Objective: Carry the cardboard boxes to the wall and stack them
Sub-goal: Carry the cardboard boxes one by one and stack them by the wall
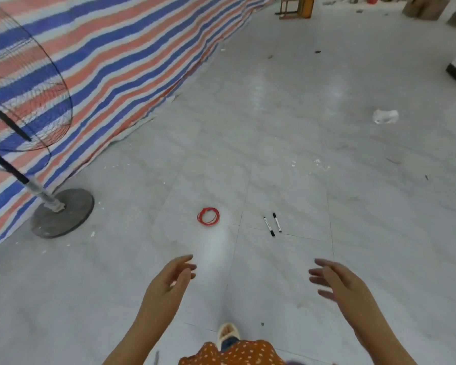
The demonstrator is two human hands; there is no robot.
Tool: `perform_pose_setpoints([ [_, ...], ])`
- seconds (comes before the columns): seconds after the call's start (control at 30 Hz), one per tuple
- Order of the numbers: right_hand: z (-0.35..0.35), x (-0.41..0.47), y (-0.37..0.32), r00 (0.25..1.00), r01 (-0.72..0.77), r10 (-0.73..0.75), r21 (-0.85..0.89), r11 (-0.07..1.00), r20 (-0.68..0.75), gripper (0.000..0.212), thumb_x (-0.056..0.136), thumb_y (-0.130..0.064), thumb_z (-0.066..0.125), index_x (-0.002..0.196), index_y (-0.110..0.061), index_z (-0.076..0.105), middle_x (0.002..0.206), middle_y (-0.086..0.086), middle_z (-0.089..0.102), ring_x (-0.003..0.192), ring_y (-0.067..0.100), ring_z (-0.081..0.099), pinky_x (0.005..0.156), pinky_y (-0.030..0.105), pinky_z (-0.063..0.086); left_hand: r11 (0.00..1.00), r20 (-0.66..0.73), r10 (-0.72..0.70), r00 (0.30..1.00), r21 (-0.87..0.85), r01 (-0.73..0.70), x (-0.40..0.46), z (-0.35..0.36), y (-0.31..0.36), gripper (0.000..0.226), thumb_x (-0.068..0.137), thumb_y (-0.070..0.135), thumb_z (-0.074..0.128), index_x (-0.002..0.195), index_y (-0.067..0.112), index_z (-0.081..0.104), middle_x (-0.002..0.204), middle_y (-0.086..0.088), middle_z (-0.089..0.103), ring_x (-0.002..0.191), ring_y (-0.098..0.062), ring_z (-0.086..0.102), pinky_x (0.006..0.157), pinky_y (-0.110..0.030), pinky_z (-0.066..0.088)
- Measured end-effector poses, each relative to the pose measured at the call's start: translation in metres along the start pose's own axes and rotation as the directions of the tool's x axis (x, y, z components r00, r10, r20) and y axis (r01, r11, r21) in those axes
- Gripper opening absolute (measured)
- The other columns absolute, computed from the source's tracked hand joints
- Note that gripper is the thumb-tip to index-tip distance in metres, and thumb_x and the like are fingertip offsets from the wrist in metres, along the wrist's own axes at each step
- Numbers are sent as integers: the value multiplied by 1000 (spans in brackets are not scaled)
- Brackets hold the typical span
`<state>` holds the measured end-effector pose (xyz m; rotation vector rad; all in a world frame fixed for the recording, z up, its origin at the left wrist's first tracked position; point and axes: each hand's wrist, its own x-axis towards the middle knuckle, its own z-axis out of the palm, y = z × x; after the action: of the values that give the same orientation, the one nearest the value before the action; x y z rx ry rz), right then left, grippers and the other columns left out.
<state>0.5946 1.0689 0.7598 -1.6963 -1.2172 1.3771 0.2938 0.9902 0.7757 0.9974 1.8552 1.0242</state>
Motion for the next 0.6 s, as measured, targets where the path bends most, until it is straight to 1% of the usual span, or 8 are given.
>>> perform_pose_setpoints([
  [0.03,7,16,-12,1000,10,-10,-13,1000,-2,21,99,-12,44,104,-20,64,95,0,71,91,14,68,75,28,51,999,35,30,999,33,-31,27,-4,10,28,95,14,54,103,39,61,96,22,68,91,-1,66,87,-28,51],
  [0.1,18,44,-28,1000,8,-8,-51,999,3,21,100,-13,43,107,-20,61,97,-3,69,92,11,66,74,24,50,992,91,79,993,93,-88,74,-7,29,29,93,18,57,104,44,61,95,17,69,94,-3,65,83,-17,49],
  [0.17,27,71,-37,1000,-17,17,-70,997,-1,21,100,-15,42,109,-20,60,97,-4,68,91,10,65,72,21,49,990,106,100,989,92,-110,110,-5,44,31,95,13,53,106,42,58,100,13,68,95,-4,65,80,-15,47],
  [0.27,36,110,-47,996,-84,85,-94,992,4,23,101,-18,41,114,-16,60,99,-2,68,91,11,65,72,21,50,996,91,78,993,39,-82,154,4,51,31,96,10,49,106,38,57,102,11,67,94,1,64,79,-17,49],
  [0.37,46,158,-58,993,-113,118,-138,984,26,27,101,-20,40,120,-11,57,110,8,65,99,23,64,89,35,51,999,100,7,995,39,-11,193,17,44,29,96,13,49,107,38,56,104,10,67,96,-2,64,81,-16,49],
  [0.43,51,199,-69,992,-112,118,-146,983,36,28,101,-20,40,121,-10,57,113,11,64,103,27,63,94,39,49,998,93,-33,995,48,28,223,24,41,28,96,13,49,107,38,56,106,9,66,98,-8,65,85,-20,50],
  [0.53,55,265,-85,990,-103,117,-176,979,73,24,101,-20,40,118,-15,57,111,8,65,97,18,64,85,30,51,995,47,-94,994,50,92,271,32,44,28,96,13,49,105,39,57,105,7,67,97,-10,65,91,-31,51],
  [0.6,58,308,-101,988,-101,121,-194,976,96,23,101,-20,39,116,-17,57,107,5,66,95,14,64,81,25,50,991,29,-129,991,41,128,307,39,56,27,97,13,48,104,37,58,104,7,67,97,-11,65,92,-34,50],
])
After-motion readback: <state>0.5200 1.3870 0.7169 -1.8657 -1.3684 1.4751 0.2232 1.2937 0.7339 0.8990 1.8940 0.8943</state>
